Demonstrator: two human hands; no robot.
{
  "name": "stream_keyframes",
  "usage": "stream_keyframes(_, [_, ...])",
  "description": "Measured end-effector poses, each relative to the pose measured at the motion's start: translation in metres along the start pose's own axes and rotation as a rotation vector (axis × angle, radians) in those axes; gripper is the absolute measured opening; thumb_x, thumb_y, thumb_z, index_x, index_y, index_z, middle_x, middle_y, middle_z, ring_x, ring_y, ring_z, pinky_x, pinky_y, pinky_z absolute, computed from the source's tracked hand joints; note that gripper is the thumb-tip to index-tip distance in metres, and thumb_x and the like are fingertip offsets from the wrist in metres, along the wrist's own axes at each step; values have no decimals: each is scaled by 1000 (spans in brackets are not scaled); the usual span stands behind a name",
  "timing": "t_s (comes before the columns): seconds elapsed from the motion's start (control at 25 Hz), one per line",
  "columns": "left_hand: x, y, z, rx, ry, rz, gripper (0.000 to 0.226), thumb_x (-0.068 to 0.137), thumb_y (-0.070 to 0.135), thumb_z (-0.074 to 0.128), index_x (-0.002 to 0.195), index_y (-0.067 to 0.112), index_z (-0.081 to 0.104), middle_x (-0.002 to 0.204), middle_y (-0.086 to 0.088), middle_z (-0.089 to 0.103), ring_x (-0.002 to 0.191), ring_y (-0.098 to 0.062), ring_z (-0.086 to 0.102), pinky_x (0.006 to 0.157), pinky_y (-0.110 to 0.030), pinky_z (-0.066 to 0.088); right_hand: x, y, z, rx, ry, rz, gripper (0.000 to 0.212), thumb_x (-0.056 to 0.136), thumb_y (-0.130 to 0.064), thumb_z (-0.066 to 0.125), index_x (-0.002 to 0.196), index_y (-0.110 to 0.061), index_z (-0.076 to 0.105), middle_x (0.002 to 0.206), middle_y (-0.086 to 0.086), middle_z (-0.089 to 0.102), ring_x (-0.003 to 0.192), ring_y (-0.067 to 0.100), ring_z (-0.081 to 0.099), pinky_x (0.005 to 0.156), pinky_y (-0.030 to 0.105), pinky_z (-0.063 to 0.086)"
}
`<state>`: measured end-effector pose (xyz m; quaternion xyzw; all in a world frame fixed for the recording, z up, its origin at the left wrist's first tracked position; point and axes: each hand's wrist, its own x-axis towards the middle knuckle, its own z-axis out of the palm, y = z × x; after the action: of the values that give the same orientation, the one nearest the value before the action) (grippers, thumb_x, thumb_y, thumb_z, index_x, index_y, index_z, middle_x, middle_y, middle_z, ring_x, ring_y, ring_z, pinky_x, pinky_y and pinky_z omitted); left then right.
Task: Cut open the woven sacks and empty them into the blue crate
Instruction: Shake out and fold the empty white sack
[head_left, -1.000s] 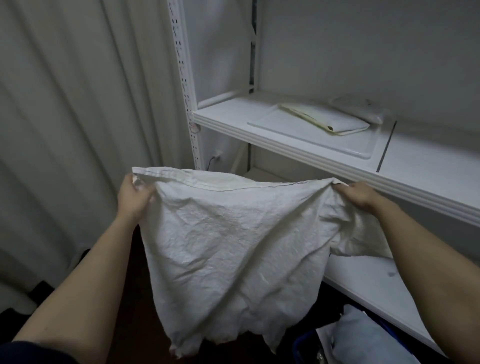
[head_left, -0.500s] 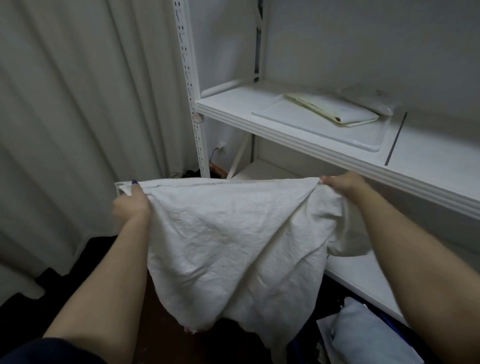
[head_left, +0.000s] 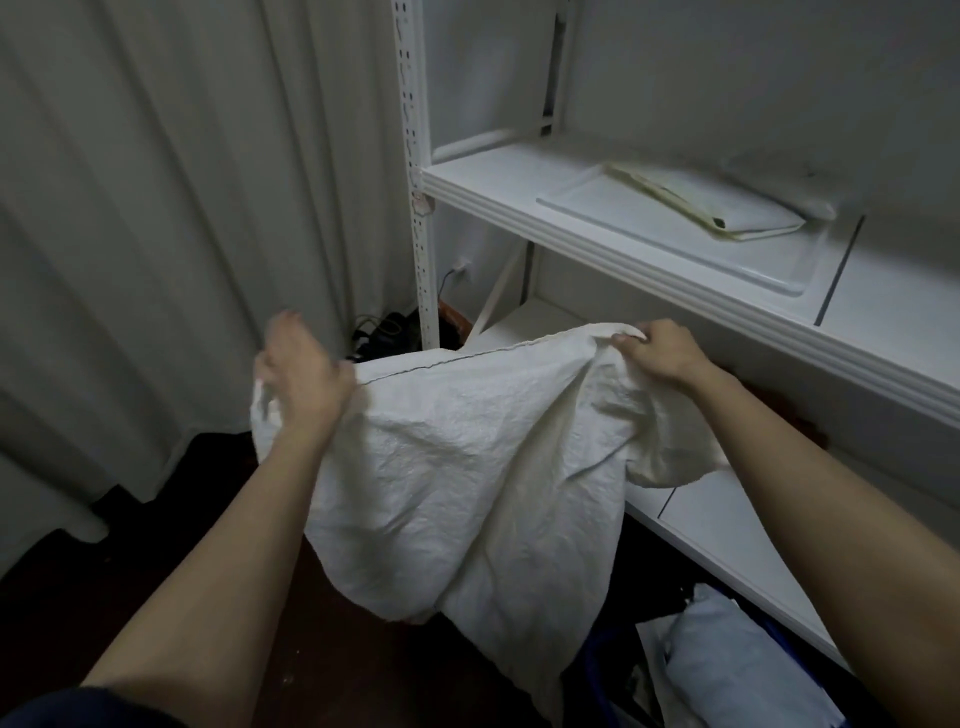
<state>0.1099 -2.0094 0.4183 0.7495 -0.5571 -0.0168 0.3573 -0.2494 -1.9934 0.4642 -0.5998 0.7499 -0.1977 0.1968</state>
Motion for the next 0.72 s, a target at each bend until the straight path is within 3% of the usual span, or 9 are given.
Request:
stream_keyframes(0.08, [-2,30,10,-72,-242,329,69,75,30,73,132,7,41,132,-12,49,126,-28,44,102,-38,24,-3,-8,-4,2,3,-105,20,90,-34,59,78,-19,63,84,6,63,89,25,56,71,28,34])
stream_keyframes(0.2, [-10,82,27,98,-680,562,77,71,52,72,132,16,41,131,-5,53,123,-24,47,100,-37,26,-12,-24,-15,-20,1,-232,26,84,-30,65,61,-26,54,67,-5,55,76,19,52,63,30,35])
stream_keyframes(0.24, [-10,93,31,254,-723,616,71,73,53,69,128,15,44,128,-7,56,120,-26,50,97,-37,30,-15,-26,-19,-48,13,-264,26,83,-28,65,60,-25,54,65,-6,54,75,19,52,64,31,36])
stream_keyframes(0.32, [0,103,27,506,-658,673,56,80,50,63,121,13,53,123,-12,59,115,-29,54,91,-36,39,-18,-21,-29,-97,73,-281,18,81,-27,66,66,-20,59,70,-1,58,77,20,54,68,33,39])
stream_keyframes(0.4, [18,109,10,580,-585,602,51,86,49,58,120,11,57,124,-16,57,115,-32,55,90,-35,43,-20,-11,-40,-110,121,-267,14,80,-24,67,75,-13,63,78,6,63,79,21,56,70,32,40])
stream_keyframes(0.56, [44,124,-15,425,-669,440,39,94,28,49,114,-4,58,120,-26,57,109,-38,56,85,-37,47,-13,-5,-50,-109,-27,-214,10,79,-15,66,89,-18,64,91,6,65,86,21,57,73,30,42])
stream_keyframes(0.64, [47,126,-18,210,-792,246,23,92,9,47,92,-9,61,101,-24,67,84,-33,67,65,-32,52,-8,-10,-46,-66,-4,-224,22,79,-10,66,99,-16,63,97,7,63,88,21,57,78,29,44])
stream_keyframes(0.72, [48,119,-19,-167,-911,-67,18,89,-6,41,77,-7,54,73,-23,67,49,-25,66,44,-27,54,-7,-21,-41,32,76,-320,25,77,-4,67,96,-17,56,94,6,60,85,21,56,76,27,42])
